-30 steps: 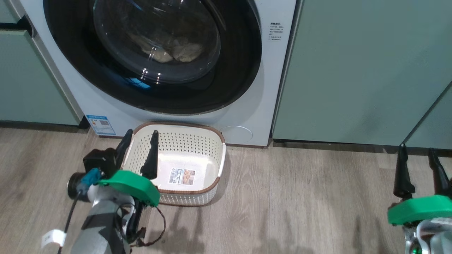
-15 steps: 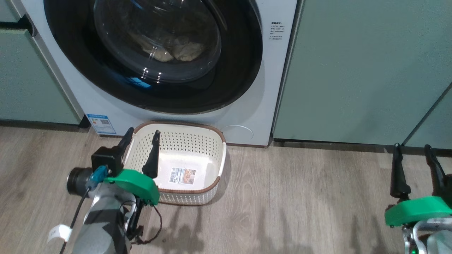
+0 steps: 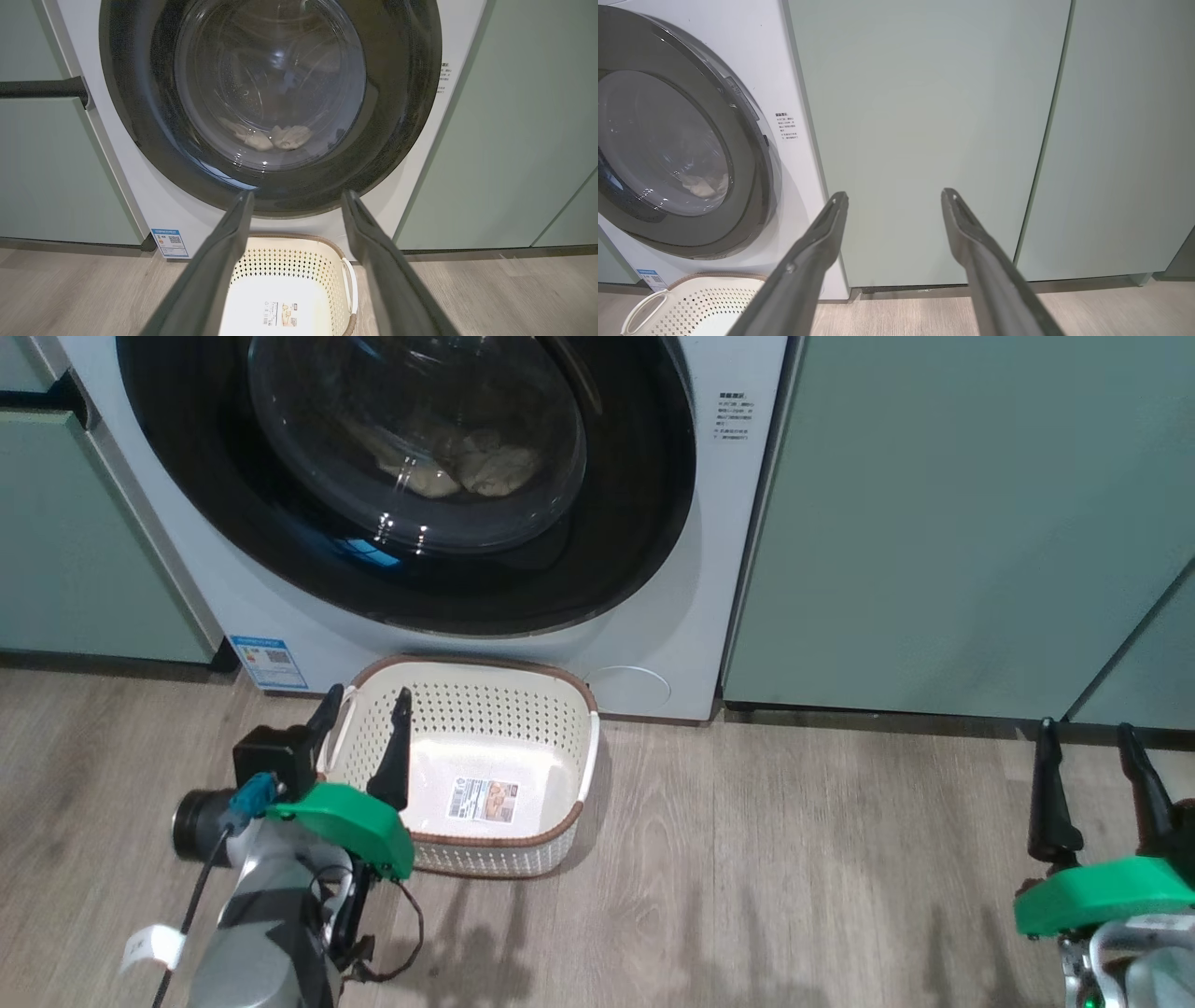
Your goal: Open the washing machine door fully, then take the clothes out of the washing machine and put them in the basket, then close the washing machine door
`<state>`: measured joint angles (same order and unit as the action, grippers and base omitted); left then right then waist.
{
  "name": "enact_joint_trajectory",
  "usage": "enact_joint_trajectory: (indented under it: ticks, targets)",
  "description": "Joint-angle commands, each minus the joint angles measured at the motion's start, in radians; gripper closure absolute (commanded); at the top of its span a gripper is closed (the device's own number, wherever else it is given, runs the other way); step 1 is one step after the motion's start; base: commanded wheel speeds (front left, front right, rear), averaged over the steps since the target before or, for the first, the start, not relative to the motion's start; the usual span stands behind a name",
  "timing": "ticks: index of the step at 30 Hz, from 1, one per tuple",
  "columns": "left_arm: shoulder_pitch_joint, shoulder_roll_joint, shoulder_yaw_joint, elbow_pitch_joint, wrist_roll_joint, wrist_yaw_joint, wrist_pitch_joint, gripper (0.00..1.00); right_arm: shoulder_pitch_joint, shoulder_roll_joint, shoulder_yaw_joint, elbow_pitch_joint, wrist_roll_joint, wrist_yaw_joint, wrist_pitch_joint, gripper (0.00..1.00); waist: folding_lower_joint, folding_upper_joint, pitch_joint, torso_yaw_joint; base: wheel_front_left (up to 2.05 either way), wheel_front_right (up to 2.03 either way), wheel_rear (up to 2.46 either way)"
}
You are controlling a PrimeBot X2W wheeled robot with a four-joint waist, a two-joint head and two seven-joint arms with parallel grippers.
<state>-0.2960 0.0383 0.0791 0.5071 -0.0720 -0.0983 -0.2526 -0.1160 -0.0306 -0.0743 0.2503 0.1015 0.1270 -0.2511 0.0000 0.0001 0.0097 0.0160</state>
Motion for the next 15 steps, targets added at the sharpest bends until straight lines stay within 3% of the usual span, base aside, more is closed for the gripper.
enact_joint_trajectory:
  ticks: [1,6,8,9,11,15]
  targets:
    - [-0.053,0.016,0.034,-0.023,-0.006,0.007,-0.009,0.0,-0.062,-0.02,0.025,-0.027,0.008,0.004,-0.011,0.0,0.0,-0.0001,0.0,0.0,0.0,0.0,0.0]
    - [-0.058,0.015,0.037,-0.015,-0.009,0.006,-0.009,0.0,-0.064,-0.02,0.035,-0.03,0.02,0.004,-0.011,0.0,0.0,-0.0001,-0.001,0.002,0.0,0.0,0.0]
    - [-0.059,0.015,0.036,-0.013,-0.011,0.006,-0.009,0.0,-0.063,-0.02,0.043,-0.027,0.028,0.004,-0.011,0.13,0.0,-0.0001,-0.002,0.003,0.0,0.0,0.0]
    - [-0.059,0.015,0.036,-0.013,-0.012,0.006,-0.009,0.0,-0.063,-0.02,0.049,-0.023,0.036,0.004,-0.011,0.47,0.0,-0.0001,-0.002,0.004,0.0,0.0,0.0]
    - [-0.059,0.014,0.034,-0.011,-0.013,0.006,-0.009,0.0,-0.067,-0.02,0.063,-0.015,0.063,0.004,-0.011,1.0,0.0,-0.0001,-0.002,0.005,0.0,0.0,0.0]
    - [-0.048,0.013,0.028,-0.012,-0.017,0.006,-0.009,0.0,-0.093,-0.02,0.094,0.011,0.206,0.004,-0.011,1.0,0.0,-0.0001,0.002,0.006,0.0,0.0,0.0]
